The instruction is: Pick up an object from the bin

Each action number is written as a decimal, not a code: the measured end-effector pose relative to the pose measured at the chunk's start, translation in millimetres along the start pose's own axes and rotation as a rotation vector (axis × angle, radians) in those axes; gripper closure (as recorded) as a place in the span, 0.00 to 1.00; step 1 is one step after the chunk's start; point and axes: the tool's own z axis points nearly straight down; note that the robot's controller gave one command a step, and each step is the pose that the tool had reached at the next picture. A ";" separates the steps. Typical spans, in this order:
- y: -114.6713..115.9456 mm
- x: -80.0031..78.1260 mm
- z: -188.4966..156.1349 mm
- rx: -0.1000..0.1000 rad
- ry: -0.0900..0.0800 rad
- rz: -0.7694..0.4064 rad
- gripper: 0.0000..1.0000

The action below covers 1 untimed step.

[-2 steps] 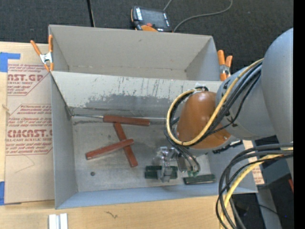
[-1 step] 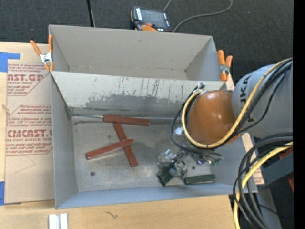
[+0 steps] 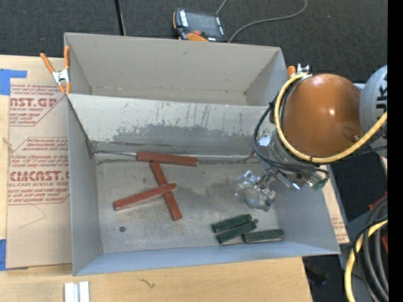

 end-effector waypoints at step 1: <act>1.6 0.4 4.2 -0.007 0.004 -0.001 0.00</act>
Offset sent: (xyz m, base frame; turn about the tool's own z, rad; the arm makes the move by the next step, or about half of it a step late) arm 0.0000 0.0000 0.0000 0.0000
